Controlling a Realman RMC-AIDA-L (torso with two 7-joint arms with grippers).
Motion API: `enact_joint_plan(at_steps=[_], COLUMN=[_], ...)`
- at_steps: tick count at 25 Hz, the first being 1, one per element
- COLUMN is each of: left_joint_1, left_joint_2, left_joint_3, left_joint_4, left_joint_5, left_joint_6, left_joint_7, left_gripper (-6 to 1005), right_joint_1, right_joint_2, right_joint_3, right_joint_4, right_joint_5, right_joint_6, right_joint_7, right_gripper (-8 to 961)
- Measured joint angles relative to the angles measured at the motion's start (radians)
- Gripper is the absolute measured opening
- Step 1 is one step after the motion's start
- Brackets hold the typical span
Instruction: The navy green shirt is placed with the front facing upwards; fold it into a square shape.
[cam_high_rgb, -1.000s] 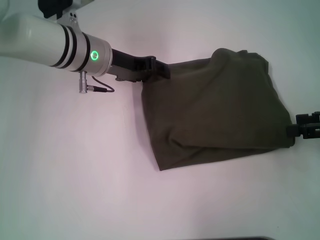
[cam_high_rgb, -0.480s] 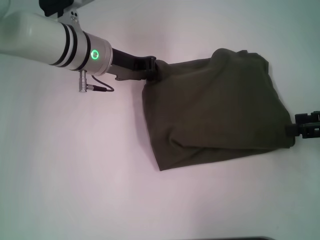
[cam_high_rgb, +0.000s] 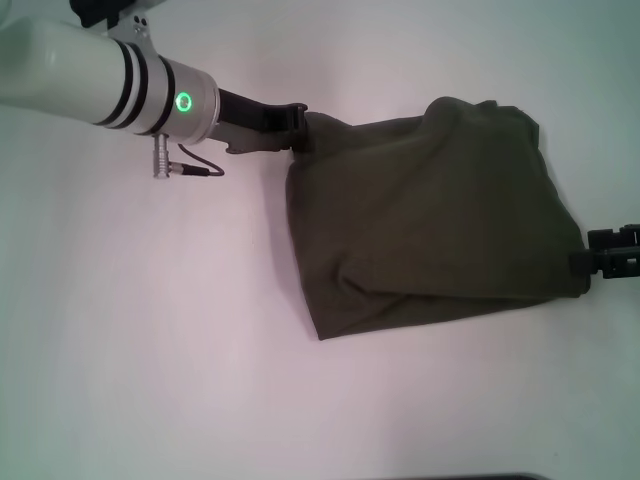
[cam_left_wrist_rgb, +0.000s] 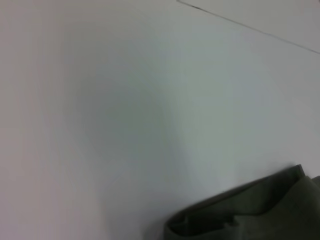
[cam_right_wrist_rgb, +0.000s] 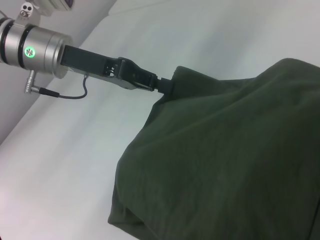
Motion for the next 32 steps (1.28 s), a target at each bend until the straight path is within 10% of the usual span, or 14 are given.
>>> enact_joint_plan(at_steps=[26,32], left_joint_1=[0.097,0.146], left_joint_2=[0.045,0.059], left_joint_3=[-0.075,-0.137], left_joint_4=[-0.065,-0.160], left_joint_5=[0.002,-0.010], left_joint_6=[0.028,0.124], left_joint_7=[-0.042,-0.032], left_gripper=[24,218], right_joint_1=[0.024,0.039], right_joint_2=[-0.007,-0.019], right_joint_3=[-0.001,0.000], right_joint_4=[0.026,0.051], right_joint_5=[-0.005,-0.004], right_joint_6=[0.002,0.002], right_joint_7=[0.002,0.004], right_gripper=[838,838])
